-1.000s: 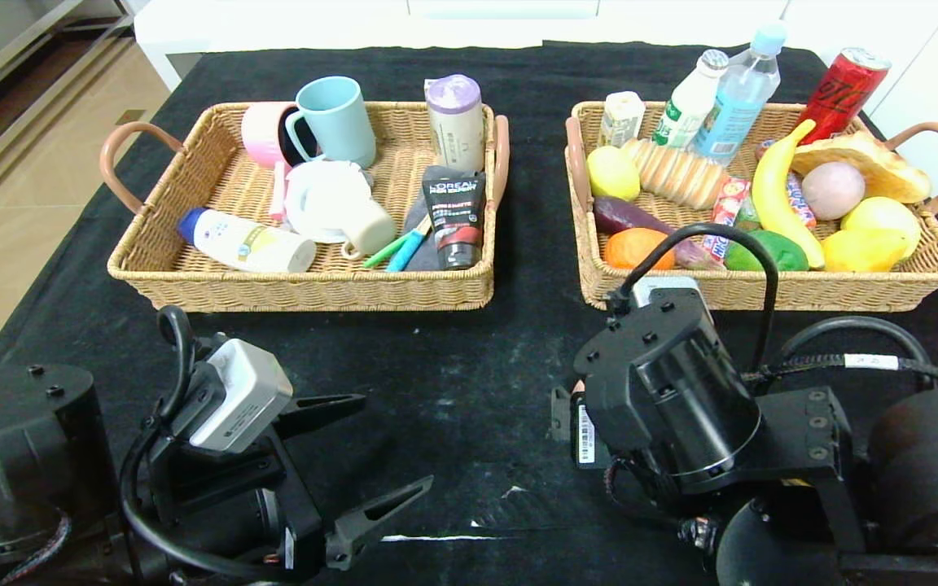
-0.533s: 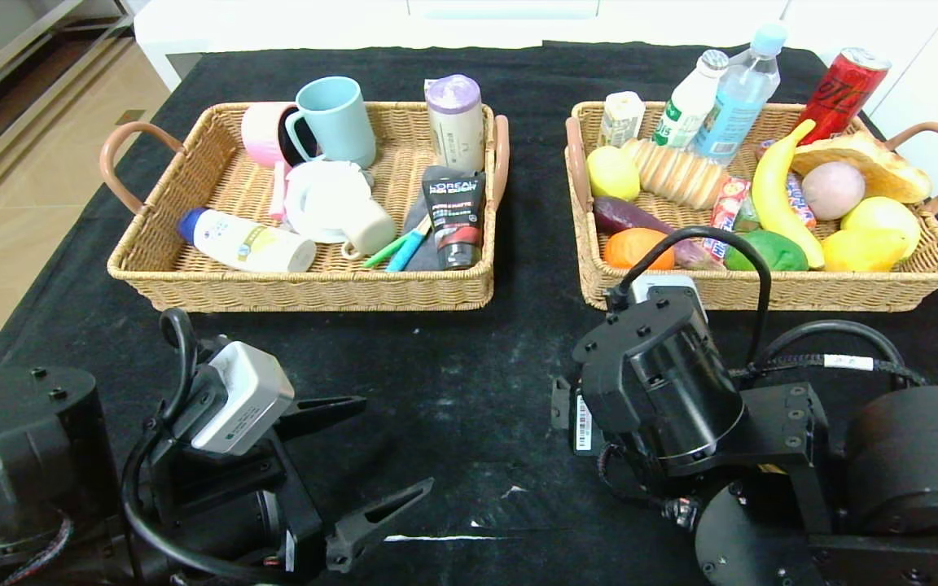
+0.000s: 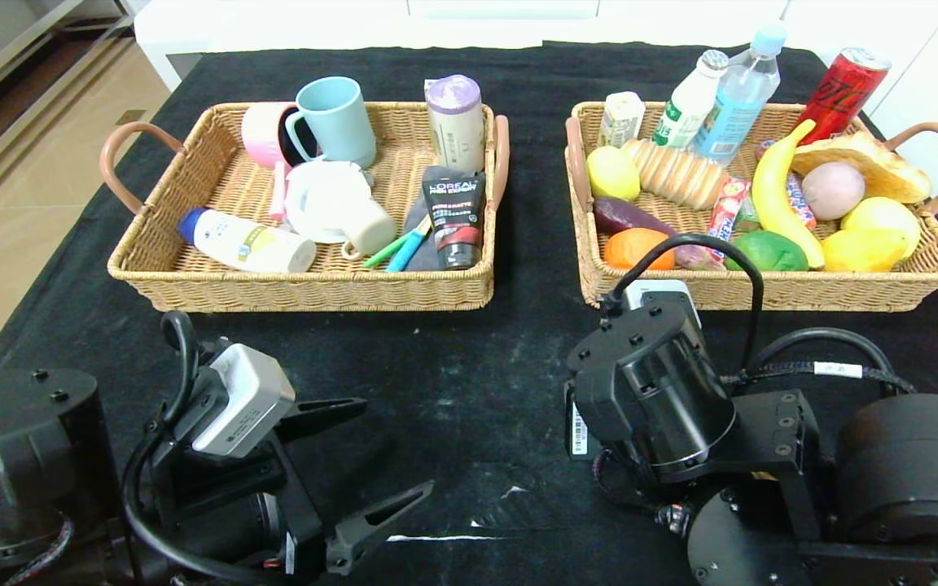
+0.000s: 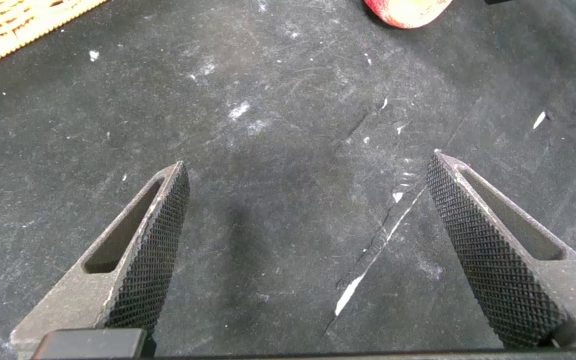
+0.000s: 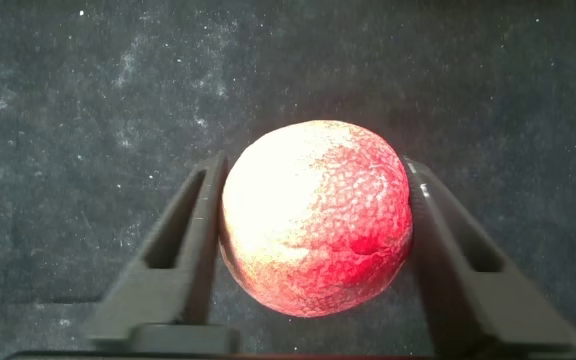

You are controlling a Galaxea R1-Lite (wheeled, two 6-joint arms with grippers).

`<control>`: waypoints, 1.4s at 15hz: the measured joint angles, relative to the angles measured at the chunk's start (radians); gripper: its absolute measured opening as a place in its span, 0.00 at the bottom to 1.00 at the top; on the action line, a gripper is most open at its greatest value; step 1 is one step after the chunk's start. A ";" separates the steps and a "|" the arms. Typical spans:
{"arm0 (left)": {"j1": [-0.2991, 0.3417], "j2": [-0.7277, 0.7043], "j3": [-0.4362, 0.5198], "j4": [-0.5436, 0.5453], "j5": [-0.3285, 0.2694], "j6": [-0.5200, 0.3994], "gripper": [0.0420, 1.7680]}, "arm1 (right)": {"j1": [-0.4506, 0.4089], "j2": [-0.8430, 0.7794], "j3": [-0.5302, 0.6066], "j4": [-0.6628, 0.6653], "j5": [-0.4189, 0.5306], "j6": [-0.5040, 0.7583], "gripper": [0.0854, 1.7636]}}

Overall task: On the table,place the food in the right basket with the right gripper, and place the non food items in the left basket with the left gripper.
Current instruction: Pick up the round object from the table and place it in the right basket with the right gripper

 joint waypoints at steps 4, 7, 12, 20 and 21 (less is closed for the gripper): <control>-0.002 0.000 -0.001 0.000 -0.001 0.007 0.97 | -0.002 0.003 0.001 -0.001 0.000 0.000 0.60; -0.003 0.000 0.001 0.000 0.000 0.011 0.97 | -0.002 0.007 0.003 -0.001 -0.001 0.001 0.60; -0.003 0.002 0.001 0.001 0.000 0.011 0.97 | -0.001 0.009 0.003 0.001 -0.001 0.001 0.60; -0.001 0.008 0.000 -0.001 0.001 0.011 0.97 | 0.010 -0.003 0.004 0.006 0.001 0.001 0.60; -0.001 0.008 0.000 -0.001 0.001 0.011 0.97 | 0.013 -0.011 0.005 0.009 -0.002 0.000 0.60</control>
